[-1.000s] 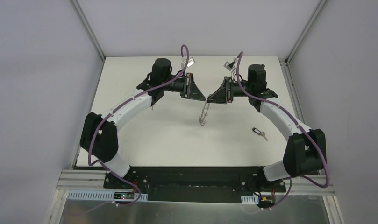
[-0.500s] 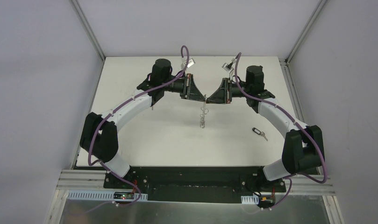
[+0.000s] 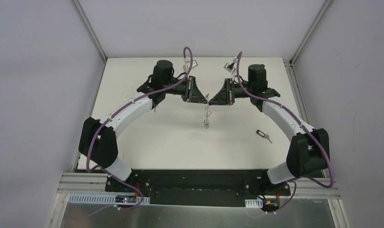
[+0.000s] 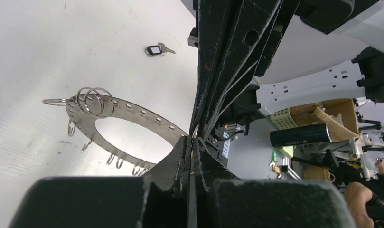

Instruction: Put the keys on the keyring

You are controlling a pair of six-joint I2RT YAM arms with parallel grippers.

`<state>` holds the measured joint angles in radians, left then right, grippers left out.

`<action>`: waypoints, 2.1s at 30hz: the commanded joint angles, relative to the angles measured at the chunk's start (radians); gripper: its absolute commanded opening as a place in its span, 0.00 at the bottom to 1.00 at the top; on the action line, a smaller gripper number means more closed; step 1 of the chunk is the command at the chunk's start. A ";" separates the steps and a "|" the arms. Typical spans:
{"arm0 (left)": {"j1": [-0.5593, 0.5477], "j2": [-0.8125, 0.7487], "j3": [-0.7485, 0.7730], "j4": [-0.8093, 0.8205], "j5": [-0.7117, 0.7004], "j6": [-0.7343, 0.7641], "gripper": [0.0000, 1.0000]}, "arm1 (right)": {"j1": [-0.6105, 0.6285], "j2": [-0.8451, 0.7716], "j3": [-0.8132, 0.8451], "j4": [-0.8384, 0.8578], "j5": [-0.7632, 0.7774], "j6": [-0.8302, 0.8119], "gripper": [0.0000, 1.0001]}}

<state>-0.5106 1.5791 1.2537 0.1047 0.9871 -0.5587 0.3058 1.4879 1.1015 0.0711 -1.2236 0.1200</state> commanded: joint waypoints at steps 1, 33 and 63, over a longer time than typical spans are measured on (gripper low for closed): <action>-0.004 -0.063 0.044 -0.115 0.018 0.169 0.10 | 0.004 -0.035 0.133 -0.259 0.062 -0.271 0.00; -0.109 0.012 0.275 -0.514 0.052 0.846 0.26 | 0.131 -0.036 0.346 -0.854 0.166 -0.727 0.00; -0.131 0.081 0.345 -0.655 0.065 0.893 0.03 | 0.129 -0.054 0.313 -0.835 0.169 -0.736 0.00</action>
<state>-0.6296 1.6382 1.5486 -0.5220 1.0176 0.3061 0.4309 1.4761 1.4090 -0.7898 -1.0107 -0.5961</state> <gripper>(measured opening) 0.071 0.006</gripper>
